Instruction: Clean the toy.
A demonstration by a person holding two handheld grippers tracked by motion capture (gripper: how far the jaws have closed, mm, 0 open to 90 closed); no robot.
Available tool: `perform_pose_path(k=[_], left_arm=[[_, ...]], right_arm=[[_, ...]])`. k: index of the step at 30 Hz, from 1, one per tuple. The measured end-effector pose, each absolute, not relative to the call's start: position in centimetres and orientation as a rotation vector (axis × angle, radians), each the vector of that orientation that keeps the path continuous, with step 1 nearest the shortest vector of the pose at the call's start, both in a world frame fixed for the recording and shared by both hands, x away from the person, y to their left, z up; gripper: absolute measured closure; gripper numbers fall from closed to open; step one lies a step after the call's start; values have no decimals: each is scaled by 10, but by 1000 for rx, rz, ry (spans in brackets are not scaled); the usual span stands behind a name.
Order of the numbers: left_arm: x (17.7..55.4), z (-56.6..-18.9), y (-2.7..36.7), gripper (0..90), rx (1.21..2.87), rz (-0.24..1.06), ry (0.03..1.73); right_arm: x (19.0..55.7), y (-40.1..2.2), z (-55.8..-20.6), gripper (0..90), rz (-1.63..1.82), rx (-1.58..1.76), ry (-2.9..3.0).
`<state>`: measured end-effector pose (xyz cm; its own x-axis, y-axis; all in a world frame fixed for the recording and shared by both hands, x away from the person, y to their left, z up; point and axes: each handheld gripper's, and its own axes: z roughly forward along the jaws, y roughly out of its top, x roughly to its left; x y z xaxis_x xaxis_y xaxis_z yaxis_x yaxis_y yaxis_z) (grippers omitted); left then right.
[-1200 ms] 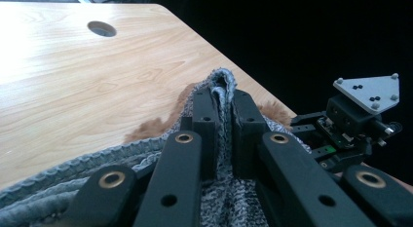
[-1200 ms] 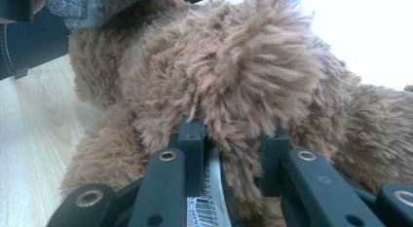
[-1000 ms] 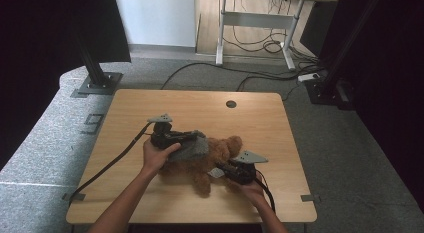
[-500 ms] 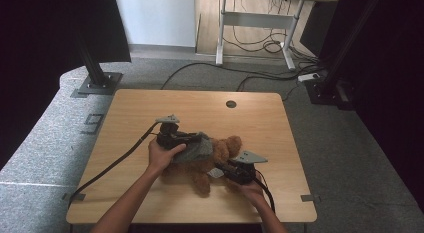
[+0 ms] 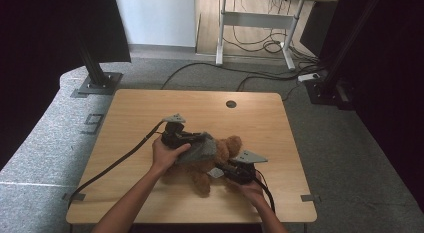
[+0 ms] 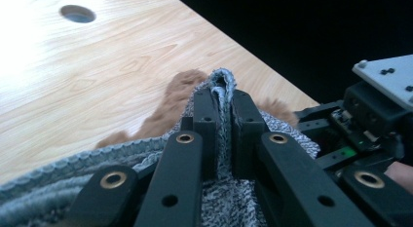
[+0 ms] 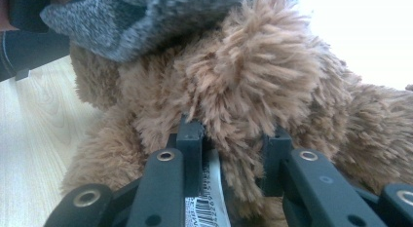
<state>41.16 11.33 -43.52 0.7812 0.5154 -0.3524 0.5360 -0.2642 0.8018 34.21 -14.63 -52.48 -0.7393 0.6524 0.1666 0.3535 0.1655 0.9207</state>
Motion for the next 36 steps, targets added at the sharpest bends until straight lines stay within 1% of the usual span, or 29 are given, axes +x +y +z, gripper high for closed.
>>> perform_pose_path(k=[5, 6, 11, 16, 20, 21, 22, 23, 24, 26, 27, 29, 30, 31, 36], left_arm=[[413, -434, 98, 829, 1915, -52, 781], [415, -435, 94, 828, 1898, -80, 784], [416, -437, 82, 827, 1923, -69, 799], [422, -442, 88, 827, 1949, -74, 842], [424, -444, 112, 828, 1937, -52, 912], [424, -444, 112, 828, 1937, -52, 912], [425, -443, 124, 828, 1933, -31, 941], [425, -443, 124, 828, 1933, -31, 941], [426, -444, 138, 827, 1926, -22, 969], [428, -446, 153, 827, 1912, -20, 995], [428, -446, 153, 827, 1912, -20, 995], [428, -449, 171, 826, 1881, -34, 1025], [428, -449, 171, 826, 1881, -34, 1025], [426, -452, 182, 826, 1859, -35, 1040], [421, -459, 190, 825, 1834, -73, 1033]], right_arm=[[341, -145, -525, 691, 1592, 962, 2170], [341, -142, -525, 693, 1589, 952, 2167], [339, -131, -524, 696, 1536, 917, 2165], [337, -131, -525, 700, 1520, 913, 2161], [332, -132, -528, 713, 1505, 886, 2176], [332, -132, -528, 713, 1505, 886, 2176], [330, -133, -529, 714, 1508, 878, 2187], [330, -133, -529, 714, 1508, 878, 2187], [328, -134, -530, 714, 1504, 876, 2199], [325, -134, -531, 714, 1500, 868, 2204], [325, -134, -531, 714, 1500, 868, 2204], [321, -134, -532, 714, 1486, 857, 2215], [320, -134, -532, 713, 1488, 860, 2213], [319, -134, -533, 713, 1483, 858, 2219], [313, -134, -534, 704, 1472, 851, 2227]])
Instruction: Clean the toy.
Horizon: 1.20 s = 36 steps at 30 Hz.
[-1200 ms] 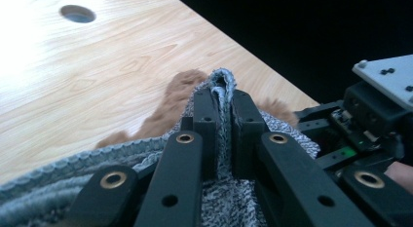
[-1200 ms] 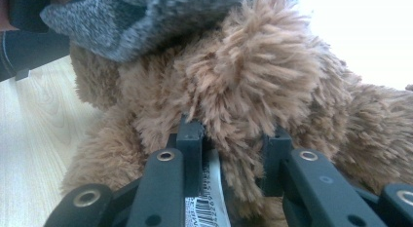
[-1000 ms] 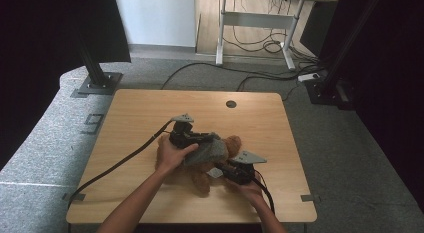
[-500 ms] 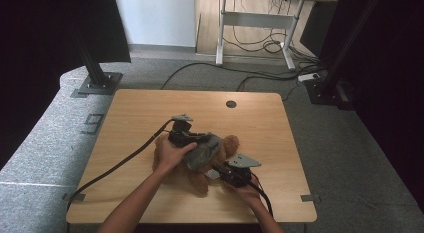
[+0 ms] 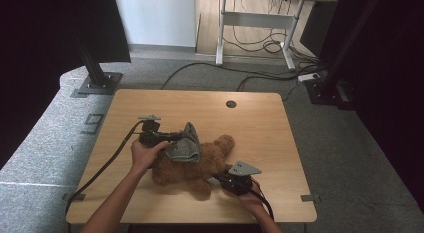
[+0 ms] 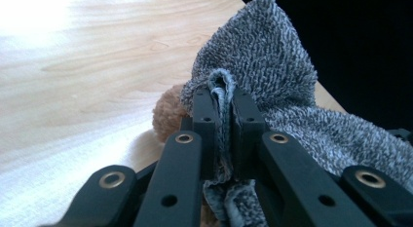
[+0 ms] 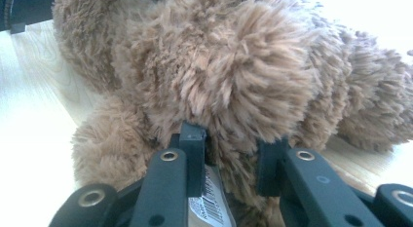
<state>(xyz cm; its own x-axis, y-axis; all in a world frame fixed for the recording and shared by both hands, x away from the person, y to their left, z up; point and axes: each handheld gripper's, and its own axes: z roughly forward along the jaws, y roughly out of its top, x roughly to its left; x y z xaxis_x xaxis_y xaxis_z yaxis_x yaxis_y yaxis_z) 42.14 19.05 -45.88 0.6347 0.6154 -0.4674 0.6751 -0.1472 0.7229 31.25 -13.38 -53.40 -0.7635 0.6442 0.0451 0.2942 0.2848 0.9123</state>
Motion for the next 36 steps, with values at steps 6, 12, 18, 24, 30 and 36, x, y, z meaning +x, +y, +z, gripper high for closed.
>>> perform_pose_path(k=[6, 12, 18, 24, 30, 36], left_arm=[[418, -462, 182, 827, 1844, -87, 1010], [416, -466, 176, 827, 1837, -118, 992], [415, -468, 173, 827, 1838, -118, 987], [414, -469, 173, 827, 1842, -122, 983], [413, -469, 170, 826, 1842, -135, 977], [411, -457, 157, 826, 1854, -150, 928]], right_arm=[[310, -136, -530, 538, 1495, 864, 2188], [318, -155, -506, 321, 1659, 1034, 2111], [345, -146, -490, 237, 1684, 1084, 2166], [367, -123, -497, 172, 1562, 1139, 2303], [366, -123, -506, 384, 1571, 1183, 2343], [354, -119, -509, 528, 1570, 1103, 2329]])
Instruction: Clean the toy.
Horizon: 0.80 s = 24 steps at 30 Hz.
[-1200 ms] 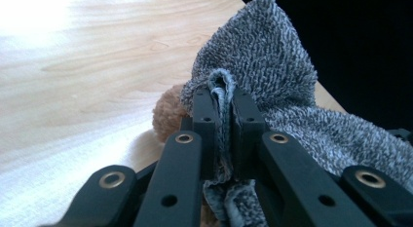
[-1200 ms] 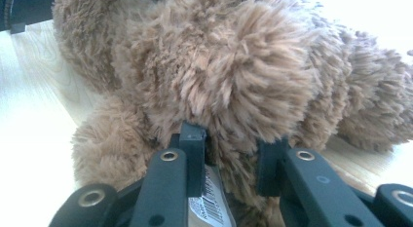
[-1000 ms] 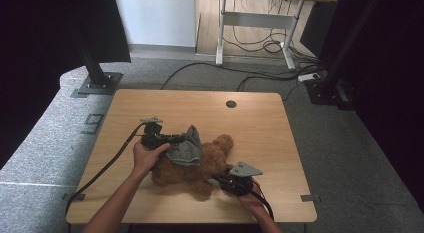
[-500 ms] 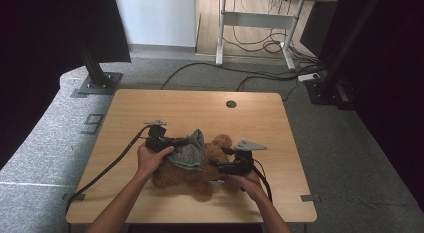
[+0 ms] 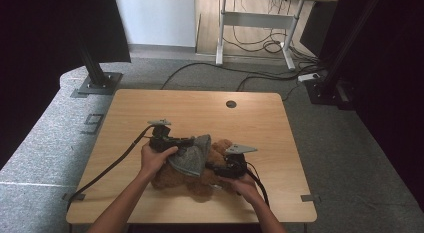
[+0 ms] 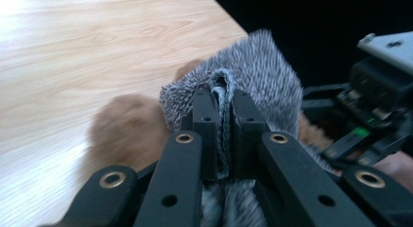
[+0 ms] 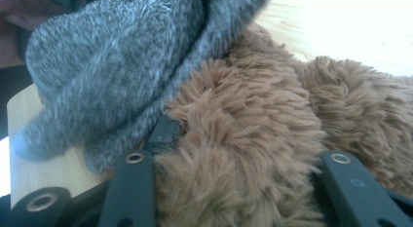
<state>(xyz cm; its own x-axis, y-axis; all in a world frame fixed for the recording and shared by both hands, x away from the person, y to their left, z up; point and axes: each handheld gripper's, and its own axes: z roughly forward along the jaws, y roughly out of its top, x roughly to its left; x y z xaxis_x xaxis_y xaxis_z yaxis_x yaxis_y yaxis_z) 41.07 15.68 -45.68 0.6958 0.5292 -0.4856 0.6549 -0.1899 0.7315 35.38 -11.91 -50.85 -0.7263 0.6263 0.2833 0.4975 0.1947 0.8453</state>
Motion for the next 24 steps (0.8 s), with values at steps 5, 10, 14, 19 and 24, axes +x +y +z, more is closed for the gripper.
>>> perform_pose_path(k=[5, 10, 14, 19, 24], left_arm=[[411, -442, 128, 826, 1894, -153, 873], [411, -439, 109, 824, 1950, -101, 859], [416, -445, 99, 825, 1998, -72, 885], [417, -446, 113, 828, 2024, -22, 943], [417, -447, 133, 828, 2007, -28, 977]], right_arm=[[348, -118, -510, 532, 1570, 1061, 2285], [342, -116, -511, 546, 1543, 1020, 2254], [337, -114, -512, 573, 1517, 984, 2217], [332, -112, -512, 621, 1481, 920, 2185], [327, -112, -512, 644, 1443, 864, 2154]])
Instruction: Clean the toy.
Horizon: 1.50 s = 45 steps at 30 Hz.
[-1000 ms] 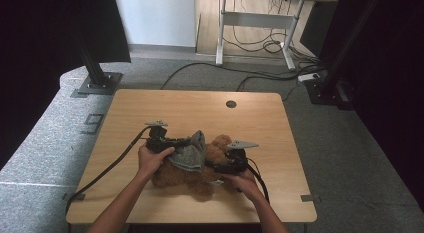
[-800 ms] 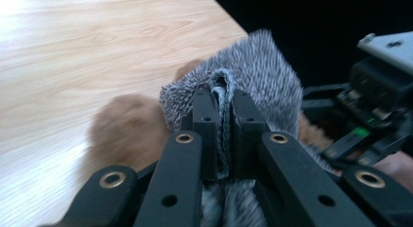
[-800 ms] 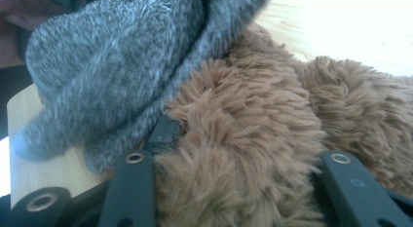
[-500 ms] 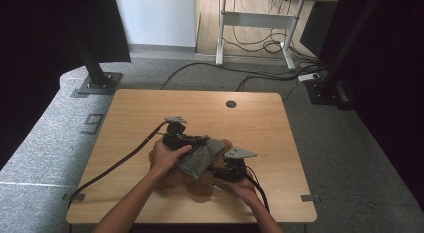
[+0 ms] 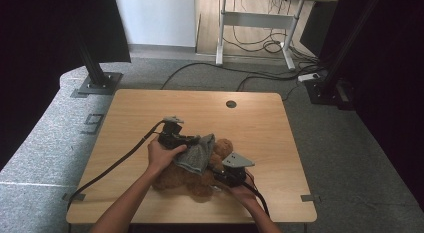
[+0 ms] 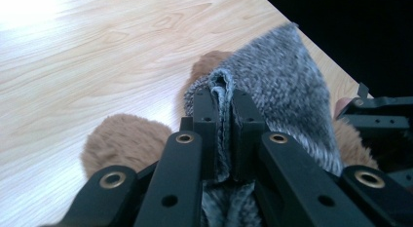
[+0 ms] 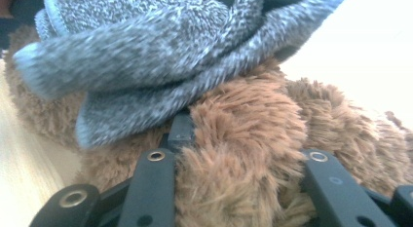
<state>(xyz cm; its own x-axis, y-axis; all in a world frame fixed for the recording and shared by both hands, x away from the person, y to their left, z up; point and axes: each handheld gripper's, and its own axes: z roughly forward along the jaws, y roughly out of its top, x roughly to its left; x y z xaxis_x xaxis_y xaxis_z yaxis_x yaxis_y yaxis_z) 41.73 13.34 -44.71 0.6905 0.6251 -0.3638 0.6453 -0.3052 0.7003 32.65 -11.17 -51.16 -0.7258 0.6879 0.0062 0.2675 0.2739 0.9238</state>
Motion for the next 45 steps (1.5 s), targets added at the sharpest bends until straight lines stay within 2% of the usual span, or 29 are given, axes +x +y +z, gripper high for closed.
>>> perform_pose_path(k=[12, 28, 37, 45], left_arm=[[406, -450, 197, 827, 1907, -35, 1031], [400, -462, 241, 826, 1857, -23, 1107], [405, -451, 228, 826, 1815, -61, 1056], [417, -437, 175, 823, 1861, -108, 965]], right_arm=[[325, -120, -513, 667, 1399, 879, 2072], [328, -134, -514, 666, 1385, 919, 2010], [328, -135, -515, 666, 1431, 912, 2001], [325, -135, -516, 664, 1476, 866, 2008]])
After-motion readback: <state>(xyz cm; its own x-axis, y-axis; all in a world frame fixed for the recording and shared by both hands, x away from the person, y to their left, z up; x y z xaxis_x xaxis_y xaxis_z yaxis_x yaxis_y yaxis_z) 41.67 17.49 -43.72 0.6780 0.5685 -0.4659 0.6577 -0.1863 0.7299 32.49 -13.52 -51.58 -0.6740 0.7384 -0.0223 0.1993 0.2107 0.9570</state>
